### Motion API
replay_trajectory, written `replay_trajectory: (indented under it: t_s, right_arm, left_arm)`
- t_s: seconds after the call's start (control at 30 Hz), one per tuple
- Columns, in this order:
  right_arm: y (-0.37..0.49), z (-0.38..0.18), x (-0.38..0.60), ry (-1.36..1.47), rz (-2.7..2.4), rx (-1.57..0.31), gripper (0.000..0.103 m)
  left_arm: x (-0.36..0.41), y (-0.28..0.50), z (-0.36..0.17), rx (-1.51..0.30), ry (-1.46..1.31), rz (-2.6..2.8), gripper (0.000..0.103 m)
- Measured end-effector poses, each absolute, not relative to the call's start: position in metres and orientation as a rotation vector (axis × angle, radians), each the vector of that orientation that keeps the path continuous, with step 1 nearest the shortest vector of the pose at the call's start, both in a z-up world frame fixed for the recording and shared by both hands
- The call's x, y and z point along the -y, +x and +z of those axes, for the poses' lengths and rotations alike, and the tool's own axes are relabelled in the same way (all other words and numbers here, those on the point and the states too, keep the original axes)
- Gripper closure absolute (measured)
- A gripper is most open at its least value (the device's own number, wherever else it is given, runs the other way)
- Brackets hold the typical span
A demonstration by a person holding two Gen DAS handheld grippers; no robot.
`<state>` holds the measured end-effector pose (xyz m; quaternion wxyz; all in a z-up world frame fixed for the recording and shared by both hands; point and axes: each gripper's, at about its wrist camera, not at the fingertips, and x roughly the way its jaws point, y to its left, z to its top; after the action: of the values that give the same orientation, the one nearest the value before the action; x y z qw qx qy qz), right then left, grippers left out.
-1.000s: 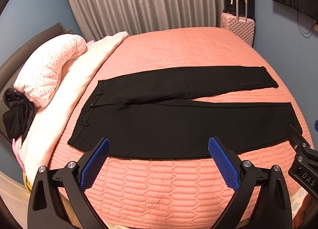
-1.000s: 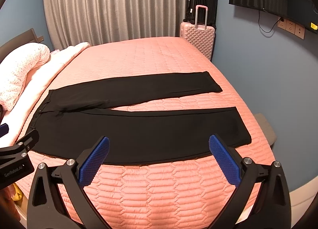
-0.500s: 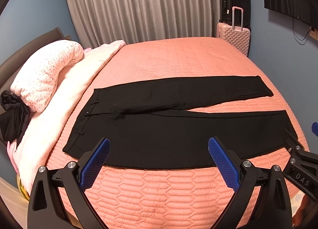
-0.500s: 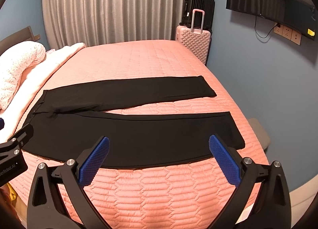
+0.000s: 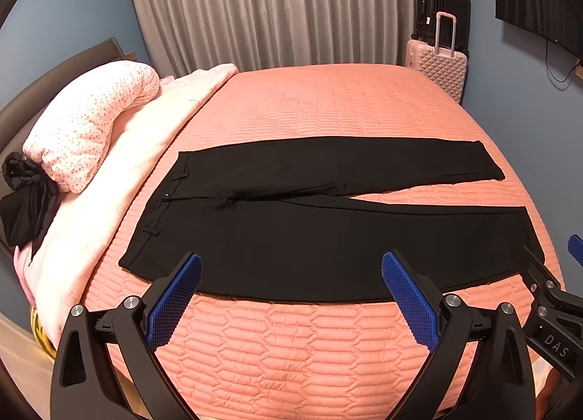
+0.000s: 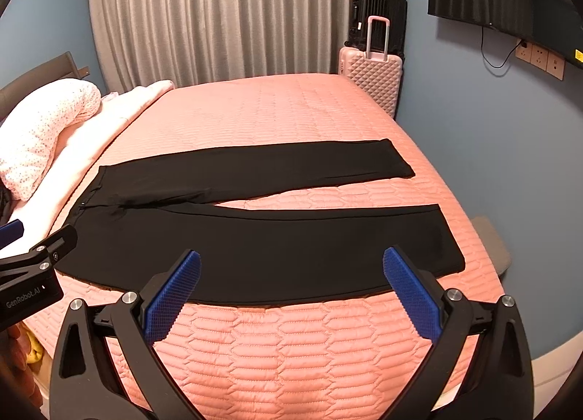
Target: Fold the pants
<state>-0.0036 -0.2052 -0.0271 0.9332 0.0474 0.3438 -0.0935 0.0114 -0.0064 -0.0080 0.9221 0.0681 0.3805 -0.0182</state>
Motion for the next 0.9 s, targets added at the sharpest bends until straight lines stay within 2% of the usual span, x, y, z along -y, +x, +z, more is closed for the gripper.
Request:
replay_trajectory:
  t_s: [0.9]
  right_arm:
    - [0.0028, -0.0302, 0.2059, 0.105, -0.161, -0.719, 0.005]
  left_arm:
    - [0.0081, 0.0134, -0.0071, -0.778, 0.155, -0.047, 0.005]
